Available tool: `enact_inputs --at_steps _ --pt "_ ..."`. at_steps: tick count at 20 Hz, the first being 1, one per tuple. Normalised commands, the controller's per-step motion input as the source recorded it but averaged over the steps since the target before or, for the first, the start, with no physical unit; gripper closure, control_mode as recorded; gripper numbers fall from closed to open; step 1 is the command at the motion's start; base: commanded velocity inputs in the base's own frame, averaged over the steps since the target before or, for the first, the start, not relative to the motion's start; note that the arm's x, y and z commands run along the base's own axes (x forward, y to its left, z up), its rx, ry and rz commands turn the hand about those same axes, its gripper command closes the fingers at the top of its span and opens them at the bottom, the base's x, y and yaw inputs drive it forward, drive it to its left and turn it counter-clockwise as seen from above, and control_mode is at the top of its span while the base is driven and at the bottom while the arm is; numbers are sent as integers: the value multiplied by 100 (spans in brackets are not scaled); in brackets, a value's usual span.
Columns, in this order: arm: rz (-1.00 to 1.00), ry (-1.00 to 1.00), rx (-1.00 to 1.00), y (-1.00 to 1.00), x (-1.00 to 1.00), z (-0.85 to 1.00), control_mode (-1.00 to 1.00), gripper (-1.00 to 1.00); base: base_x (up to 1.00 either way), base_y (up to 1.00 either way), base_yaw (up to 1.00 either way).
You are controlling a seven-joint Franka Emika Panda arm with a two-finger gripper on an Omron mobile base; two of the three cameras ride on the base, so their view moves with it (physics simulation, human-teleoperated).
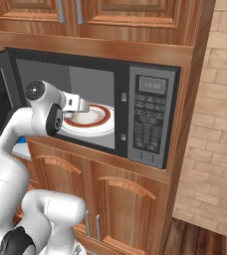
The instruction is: Pick the marshmallow from the counter and place it in the microwave. Then turn on the microwave.
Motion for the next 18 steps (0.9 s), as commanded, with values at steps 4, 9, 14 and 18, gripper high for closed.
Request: enact_inputs --at_steps 4,9,14,18 --pt "0 1 0 0 15 -6 -100 100 0 0 0" --pt "0 2 0 0 17 -5 -100 100 0 0 0" --pt "-1 0 0 0 13 -2 -100 100 0 0 0" --pt "0 0 0 0 11 -2 -100 100 0 0 0"
